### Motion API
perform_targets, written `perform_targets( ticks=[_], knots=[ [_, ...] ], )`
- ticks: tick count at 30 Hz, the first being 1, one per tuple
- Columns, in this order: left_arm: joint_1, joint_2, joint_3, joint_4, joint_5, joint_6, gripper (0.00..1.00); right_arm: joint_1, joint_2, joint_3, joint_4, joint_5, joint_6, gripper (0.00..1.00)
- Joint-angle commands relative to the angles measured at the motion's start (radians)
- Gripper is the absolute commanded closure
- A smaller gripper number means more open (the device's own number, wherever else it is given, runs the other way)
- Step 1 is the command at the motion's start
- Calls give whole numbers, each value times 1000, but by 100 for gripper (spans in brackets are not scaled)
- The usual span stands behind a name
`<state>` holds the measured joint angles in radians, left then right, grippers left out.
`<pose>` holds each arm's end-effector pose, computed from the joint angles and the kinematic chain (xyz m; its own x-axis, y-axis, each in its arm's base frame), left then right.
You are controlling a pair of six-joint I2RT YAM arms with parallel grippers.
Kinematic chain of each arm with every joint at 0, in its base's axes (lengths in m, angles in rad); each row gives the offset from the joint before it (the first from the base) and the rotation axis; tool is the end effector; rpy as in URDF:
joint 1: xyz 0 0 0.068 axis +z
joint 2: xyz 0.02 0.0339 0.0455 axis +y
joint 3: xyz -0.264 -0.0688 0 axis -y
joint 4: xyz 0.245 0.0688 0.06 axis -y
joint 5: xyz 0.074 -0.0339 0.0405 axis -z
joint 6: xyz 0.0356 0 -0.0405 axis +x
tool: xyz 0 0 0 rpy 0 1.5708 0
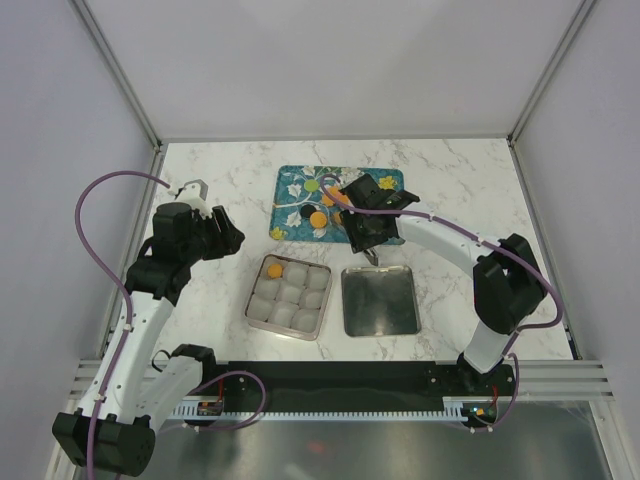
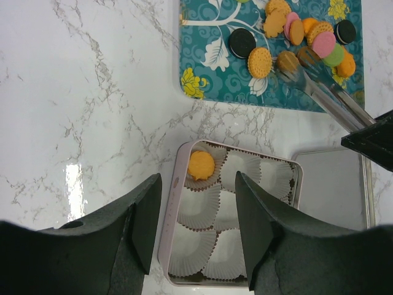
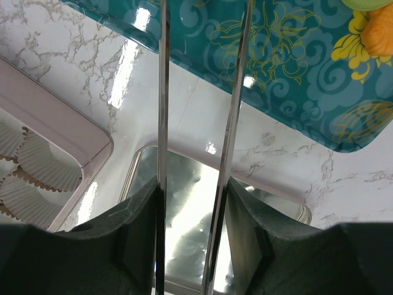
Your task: Pack the cookies
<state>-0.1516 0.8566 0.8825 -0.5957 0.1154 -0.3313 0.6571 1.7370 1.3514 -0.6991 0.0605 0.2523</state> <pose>0.1798 -0.0316 0.3203 -0.5843 -0.2376 -0.7760 0.0590 0.9412 -0.3326 0.2899 0.2209 0.2405 -0.8245 -0.3214 -0.4657 -0.3940 0.9168 0.0649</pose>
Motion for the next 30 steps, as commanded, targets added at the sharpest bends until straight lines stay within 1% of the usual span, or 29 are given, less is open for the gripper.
perform_targets(
  ticks=[1, 3, 4, 7, 13, 17, 21, 23, 24, 26, 30],
  knots=[
    [3, -5, -4, 34, 17, 11, 41, -1, 9, 43, 27, 4, -16, 53],
    [3, -5, -5, 34, 18, 11, 41, -1, 12, 48, 29, 4, -18, 58],
    [3, -4, -4, 36, 18, 11, 41, -2, 13, 48, 29, 4, -18, 62],
    [3, -2, -4, 36, 26, 11, 41, -5, 10, 54, 27, 5, -15, 68],
    [3, -8, -7, 36, 27, 11, 41, -11, -74, 77, -2, 18, -8, 70],
    [3, -10, -5, 36, 30, 9, 41, -4, -155, 86, -19, -43, 2, 71],
    [3, -13, -7, 39, 30, 11, 41, 82, -200, 65, -40, -38, 11, 71],
    [3, -11, -5, 39, 30, 9, 41, 134, -215, 58, -48, -5, 28, 72],
    [3, -11, -7, 39, 30, 9, 41, 189, -218, 55, -57, 8, 36, 72],
    [3, -8, -7, 39, 32, 9, 41, 254, -226, 45, -65, 31, 57, 72],
    [3, -7, -7, 40, 35, 8, 41, 326, -237, 15, -69, 41, 88, 72]
  ],
)
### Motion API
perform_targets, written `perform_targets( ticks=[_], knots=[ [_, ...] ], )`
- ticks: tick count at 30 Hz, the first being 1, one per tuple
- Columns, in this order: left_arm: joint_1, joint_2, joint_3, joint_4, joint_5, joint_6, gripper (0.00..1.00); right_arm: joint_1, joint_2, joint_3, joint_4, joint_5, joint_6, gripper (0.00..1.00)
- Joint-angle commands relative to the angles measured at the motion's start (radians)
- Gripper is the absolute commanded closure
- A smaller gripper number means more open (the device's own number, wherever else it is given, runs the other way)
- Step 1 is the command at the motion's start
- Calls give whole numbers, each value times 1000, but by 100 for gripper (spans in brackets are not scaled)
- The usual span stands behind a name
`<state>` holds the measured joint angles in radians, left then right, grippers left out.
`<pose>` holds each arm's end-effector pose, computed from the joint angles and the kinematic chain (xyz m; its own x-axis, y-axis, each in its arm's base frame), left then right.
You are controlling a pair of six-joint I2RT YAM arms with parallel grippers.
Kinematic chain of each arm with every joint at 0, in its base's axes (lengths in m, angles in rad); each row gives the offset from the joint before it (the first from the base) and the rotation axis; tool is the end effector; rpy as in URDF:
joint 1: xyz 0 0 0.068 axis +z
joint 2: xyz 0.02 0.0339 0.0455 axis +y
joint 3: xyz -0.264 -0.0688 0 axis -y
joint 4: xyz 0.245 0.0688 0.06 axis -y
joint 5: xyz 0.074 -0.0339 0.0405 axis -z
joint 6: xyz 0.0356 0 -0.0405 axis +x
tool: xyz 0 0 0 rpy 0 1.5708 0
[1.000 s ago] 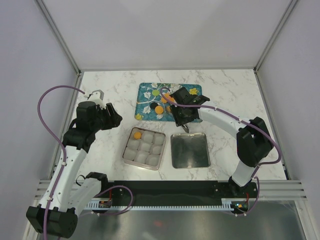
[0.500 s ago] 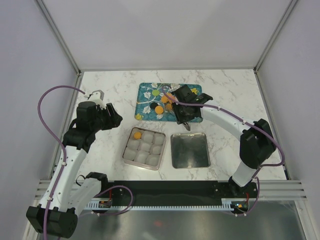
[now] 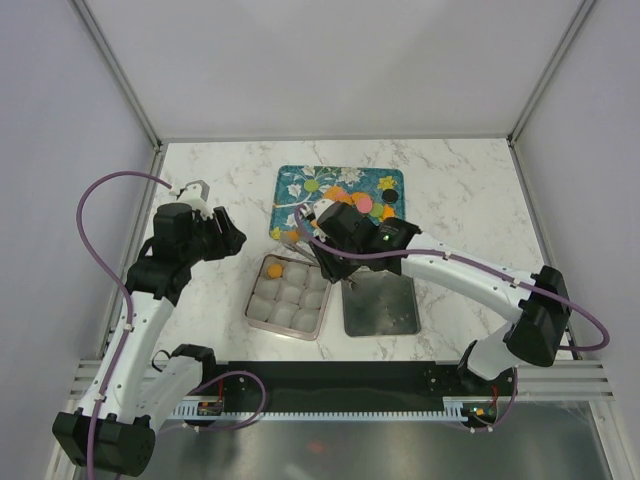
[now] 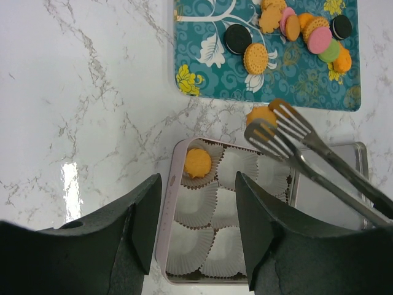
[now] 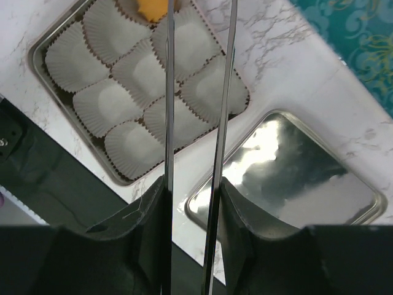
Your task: Pack the cookies
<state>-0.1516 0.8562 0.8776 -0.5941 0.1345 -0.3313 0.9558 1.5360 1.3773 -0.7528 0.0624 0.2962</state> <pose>0.1797 -0.0323 0.3189 -0.5915 -0.2357 -0.7711 0.0726 0.9369 -0.3421 0.1918 0.2677 0.3113 -0.6677 -0.4403 -0.6003 -0.6255 0.7690 0.1317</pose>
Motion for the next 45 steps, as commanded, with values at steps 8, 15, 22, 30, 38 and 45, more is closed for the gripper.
perform_targets(
  ticks=[8, 15, 22, 30, 38, 45],
  knots=[
    [3, -8, -5, 39, 20, 8, 41, 107, -22, -53, -30, 51, 55, 71],
    [3, -5, -3, 39, 20, 8, 41, 129, -17, -78, -34, 56, 49, 69],
    [3, -3, -5, 39, 20, 8, 41, 133, -10, -80, -37, 53, 46, 68],
    [3, -5, -6, 39, 23, 8, 41, 141, -8, -90, -46, 51, 40, 66],
    [3, -2, -6, 42, 22, 8, 41, 144, -2, -81, -59, 54, 37, 59],
    [3, -2, -6, 40, 25, 8, 41, 146, 6, -66, -66, 54, 31, 53]
  ],
)
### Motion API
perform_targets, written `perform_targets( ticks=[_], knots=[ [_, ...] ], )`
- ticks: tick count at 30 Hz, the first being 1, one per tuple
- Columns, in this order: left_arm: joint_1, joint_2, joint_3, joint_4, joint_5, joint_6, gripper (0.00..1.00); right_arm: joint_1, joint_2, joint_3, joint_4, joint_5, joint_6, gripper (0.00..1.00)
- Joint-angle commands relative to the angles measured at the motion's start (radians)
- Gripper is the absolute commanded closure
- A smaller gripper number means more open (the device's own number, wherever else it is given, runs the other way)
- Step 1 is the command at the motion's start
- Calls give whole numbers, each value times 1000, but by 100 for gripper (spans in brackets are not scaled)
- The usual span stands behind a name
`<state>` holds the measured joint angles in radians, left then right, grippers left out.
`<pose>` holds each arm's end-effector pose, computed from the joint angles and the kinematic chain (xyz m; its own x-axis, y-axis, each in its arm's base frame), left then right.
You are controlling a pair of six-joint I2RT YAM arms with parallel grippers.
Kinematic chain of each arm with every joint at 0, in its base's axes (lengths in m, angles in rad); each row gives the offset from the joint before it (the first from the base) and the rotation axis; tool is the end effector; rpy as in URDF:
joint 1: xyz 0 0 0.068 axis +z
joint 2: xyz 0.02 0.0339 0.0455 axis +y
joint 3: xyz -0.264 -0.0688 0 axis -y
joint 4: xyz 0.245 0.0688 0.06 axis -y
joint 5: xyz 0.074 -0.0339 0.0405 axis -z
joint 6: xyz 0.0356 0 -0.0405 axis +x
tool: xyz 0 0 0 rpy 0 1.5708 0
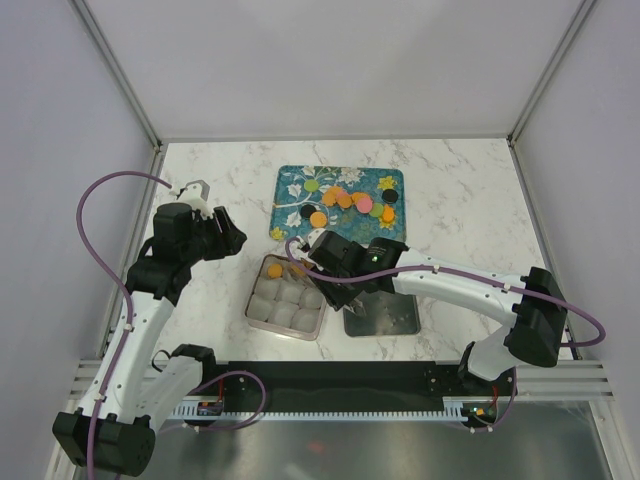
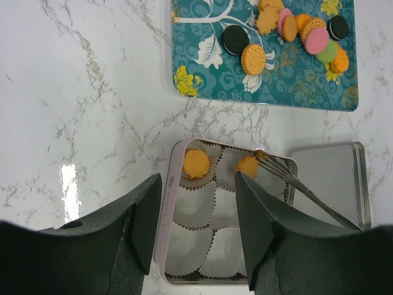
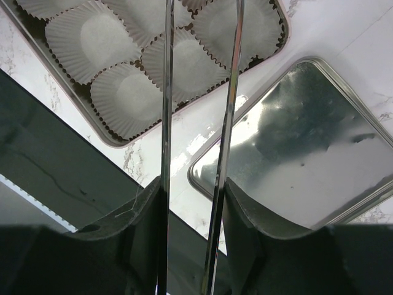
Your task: Pack the cookies
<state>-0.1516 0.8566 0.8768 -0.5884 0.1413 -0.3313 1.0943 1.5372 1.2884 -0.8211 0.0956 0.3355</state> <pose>0.1800 -0.0326 0.3191 -0.5898 -0.2357 -0.7724 0.0793 0.9349 -0.3458 0.1479 0.2792 0.2792 -0.6642 -0.5723 -0.4810 -0.6829 0.7262 0.0790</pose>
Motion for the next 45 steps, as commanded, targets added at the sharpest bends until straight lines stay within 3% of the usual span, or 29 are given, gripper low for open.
perform_targets(
  ticks=[1, 7, 15, 25, 29, 45],
  knots=[
    [3, -1, -7, 35, 20, 8, 41, 7, 4, 28, -1, 23, -9, 53],
    [3, -1, -6, 39, 21, 8, 41, 7, 0, 48, -6, 27, -9, 46],
    [3, -5, -7, 35, 18, 8, 41, -4, -17, 133, -36, 90, -21, 47],
    [3, -5, -7, 36, 17, 9, 41, -255, 57, 189, 7, 43, -101, 49],
    [3, -5, -6, 36, 17, 8, 41, -300, 119, 213, 26, 21, -128, 44],
    [3, -7, -9, 38, 17, 9, 41, -359, 268, 269, 76, -46, -147, 41]
  ],
)
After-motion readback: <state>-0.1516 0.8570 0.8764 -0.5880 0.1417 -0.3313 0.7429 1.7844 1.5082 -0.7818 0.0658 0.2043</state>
